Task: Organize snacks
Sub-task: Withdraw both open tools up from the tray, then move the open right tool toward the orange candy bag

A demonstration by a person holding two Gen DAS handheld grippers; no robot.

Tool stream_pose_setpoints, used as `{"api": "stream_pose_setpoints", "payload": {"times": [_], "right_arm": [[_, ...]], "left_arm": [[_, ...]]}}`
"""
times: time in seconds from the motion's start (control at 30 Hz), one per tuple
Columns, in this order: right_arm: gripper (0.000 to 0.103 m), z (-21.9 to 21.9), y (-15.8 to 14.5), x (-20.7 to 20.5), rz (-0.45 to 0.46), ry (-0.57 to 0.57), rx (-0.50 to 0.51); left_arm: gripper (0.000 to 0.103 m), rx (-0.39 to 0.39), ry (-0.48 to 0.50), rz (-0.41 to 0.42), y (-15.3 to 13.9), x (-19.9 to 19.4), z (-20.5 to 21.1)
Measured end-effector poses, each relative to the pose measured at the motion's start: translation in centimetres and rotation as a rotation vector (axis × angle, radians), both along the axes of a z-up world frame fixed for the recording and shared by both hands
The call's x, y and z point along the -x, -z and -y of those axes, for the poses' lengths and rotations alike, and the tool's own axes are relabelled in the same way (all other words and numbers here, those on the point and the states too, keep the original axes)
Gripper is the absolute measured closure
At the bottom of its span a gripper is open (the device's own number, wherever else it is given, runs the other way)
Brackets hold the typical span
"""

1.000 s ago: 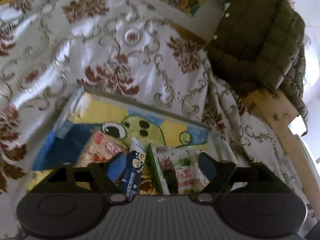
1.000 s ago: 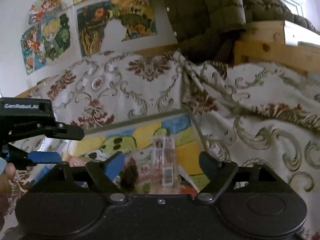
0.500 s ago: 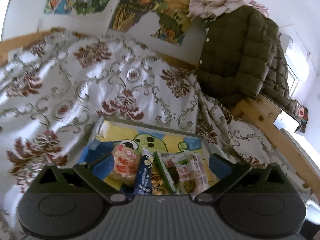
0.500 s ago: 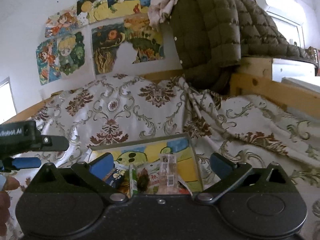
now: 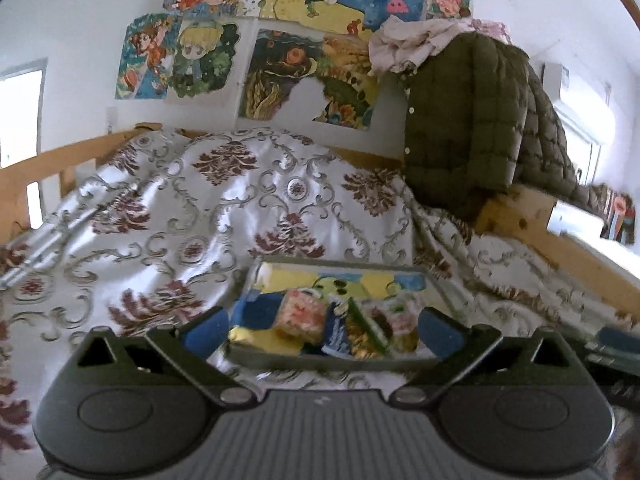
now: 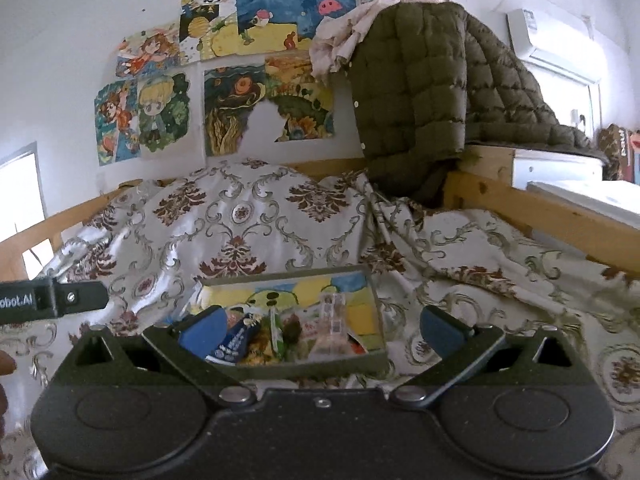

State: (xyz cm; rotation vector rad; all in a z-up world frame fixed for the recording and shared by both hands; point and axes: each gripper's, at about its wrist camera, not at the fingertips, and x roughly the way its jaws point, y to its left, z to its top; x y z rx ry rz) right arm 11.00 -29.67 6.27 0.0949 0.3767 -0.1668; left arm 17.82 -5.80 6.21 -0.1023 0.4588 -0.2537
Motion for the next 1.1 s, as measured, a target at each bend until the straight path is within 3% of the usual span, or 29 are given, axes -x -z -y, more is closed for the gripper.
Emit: {"api": "stream_pose_setpoints", "payload": {"times": [0.43,0.77,1.1], "right_arm": [[0.001,-1.1,1.1,6.2,-0.057,0.037,-0.013],[0.001,-1.9,3.2,8.4,-0.185,0.044,-0.027],[0.001,-3.2,4.7,8.5,-0.288,0.029,0.035]], "left_arm": [[0.000,-0.093,-0.025,-0.006,1.4,5.6,-1.1],[0.000,-0.130,-0.048,-0.103,4.4,8.4,-1.7],[0.000,-0.192,-0.070,-0.178,6.3,9.6,-2.4]]}}
